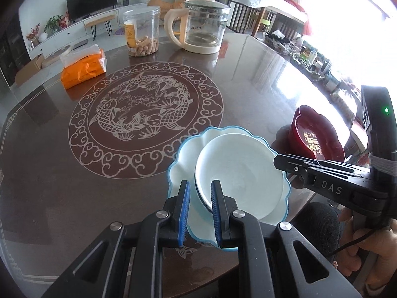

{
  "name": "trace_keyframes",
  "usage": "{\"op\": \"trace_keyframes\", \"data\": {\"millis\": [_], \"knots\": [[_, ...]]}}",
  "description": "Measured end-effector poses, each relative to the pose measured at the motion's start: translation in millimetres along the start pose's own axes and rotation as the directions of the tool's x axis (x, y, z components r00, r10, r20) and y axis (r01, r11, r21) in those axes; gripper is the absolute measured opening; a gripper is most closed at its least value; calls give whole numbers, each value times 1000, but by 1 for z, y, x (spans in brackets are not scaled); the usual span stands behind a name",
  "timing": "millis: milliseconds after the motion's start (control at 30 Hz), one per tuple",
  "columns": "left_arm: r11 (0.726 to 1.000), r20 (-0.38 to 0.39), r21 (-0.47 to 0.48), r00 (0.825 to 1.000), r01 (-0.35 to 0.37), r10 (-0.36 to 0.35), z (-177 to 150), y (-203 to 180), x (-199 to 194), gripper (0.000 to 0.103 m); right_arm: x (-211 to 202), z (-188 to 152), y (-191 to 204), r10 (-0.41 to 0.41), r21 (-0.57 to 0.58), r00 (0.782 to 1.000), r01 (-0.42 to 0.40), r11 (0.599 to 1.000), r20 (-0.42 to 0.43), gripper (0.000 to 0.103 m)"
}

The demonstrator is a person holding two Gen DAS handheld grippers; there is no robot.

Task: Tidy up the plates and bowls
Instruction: 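Carry the blue-patterned bowl and lower it into the ribbed bowl, then open both grippers and lift them off the bowl stack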

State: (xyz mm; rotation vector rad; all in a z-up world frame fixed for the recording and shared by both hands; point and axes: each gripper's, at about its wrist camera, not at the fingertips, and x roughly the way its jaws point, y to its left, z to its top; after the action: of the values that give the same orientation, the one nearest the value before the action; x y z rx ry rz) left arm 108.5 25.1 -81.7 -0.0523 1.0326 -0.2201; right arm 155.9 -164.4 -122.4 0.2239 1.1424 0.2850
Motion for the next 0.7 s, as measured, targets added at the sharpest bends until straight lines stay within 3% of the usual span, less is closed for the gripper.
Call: {"op": "trace_keyframes", "data": {"millis": [67, 100, 200, 267, 333, 433, 500, 533, 567, 667, 700], "knots": [[1000, 62, -18, 998, -21, 22, -2, 4, -13, 16, -10, -5, -1, -26, -9, 998, 27, 1000, 60, 41], [999, 91, -31, 996, -21, 24, -4, 6, -19, 16, -18, -8, -1, -38, -14, 993, 40, 999, 110, 60], [997, 144, -74, 989, -14, 25, -10, 9, -32, 19, -43, -22, 0, -83, -25, 965, 92, 995, 247, 63], [997, 163, -81, 986, -12, 25, -15, 7, -37, 19, -61, -34, 2, -118, -18, 932, 133, 991, 343, 68], [996, 173, -88, 984, -16, 31, -20, 4, -39, 19, -80, -50, 6, -153, -2, 878, 172, 985, 454, 69], [993, 172, -114, 983, -40, 60, -26, 4, -38, 20, -105, -77, 11, -178, 17, 779, 211, 977, 601, 72], [988, 173, -130, 979, -83, 105, -31, 4, -36, 20, -119, -92, 10, -189, 36, 713, 224, 974, 675, 79], [985, 175, -131, 976, -109, 131, -34, 4, -34, 20, -122, -98, 8, -198, 49, 690, 229, 972, 696, 83], [983, 179, -128, 972, -133, 155, -37, 3, -32, 20, -119, -100, 6, -205, 54, 690, 234, 971, 695, 85], [971, 179, -127, 958, -201, 222, -45, 0, -27, 20, -94, -98, 0, -202, -1, 777, 252, 968, 596, 85], [968, 179, -125, 955, -217, 238, -46, 0, -25, 20, -88, -100, -1, -208, -3, 785, 259, 966, 583, 85]]}}
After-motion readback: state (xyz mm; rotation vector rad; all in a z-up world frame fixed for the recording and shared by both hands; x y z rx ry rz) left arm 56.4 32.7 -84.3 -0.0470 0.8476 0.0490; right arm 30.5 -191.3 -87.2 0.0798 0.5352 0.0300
